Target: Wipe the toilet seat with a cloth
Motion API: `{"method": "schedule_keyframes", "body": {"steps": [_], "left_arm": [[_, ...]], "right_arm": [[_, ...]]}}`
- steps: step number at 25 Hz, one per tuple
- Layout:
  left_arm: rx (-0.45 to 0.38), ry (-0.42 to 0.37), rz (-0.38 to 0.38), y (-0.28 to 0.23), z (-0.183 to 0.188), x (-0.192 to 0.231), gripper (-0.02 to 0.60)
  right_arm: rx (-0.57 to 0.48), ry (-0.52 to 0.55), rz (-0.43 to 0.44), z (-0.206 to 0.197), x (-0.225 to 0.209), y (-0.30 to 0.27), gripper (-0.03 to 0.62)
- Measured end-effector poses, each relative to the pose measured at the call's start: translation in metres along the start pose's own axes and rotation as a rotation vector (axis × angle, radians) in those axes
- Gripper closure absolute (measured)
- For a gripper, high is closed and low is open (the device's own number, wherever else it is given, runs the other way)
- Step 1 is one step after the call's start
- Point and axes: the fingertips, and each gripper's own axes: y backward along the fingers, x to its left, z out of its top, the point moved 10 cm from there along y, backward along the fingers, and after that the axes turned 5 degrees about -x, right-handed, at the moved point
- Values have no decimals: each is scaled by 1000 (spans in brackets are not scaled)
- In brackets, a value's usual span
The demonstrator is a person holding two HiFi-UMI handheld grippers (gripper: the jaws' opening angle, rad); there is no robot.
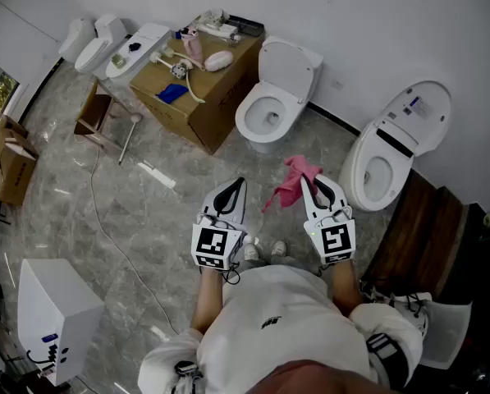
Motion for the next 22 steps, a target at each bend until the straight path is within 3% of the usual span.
{"method": "schedule_keyframes", "body": {"steps": [8, 12, 15, 22], "left_arm": [[8, -14, 20, -12, -2, -21, 572], [4, 20, 31, -13, -7, -29, 572], [-5, 51, 32, -17, -9, -27, 572], [-10, 37, 49, -46, -6, -12, 572]], "right_arm": [[-13, -42, 0, -10, -19, 12, 582], [2, -62, 5, -19, -28, 16, 582], [9, -65, 9, -22, -32, 14, 582], [12, -59, 25, -27, -49, -14, 582]]}}
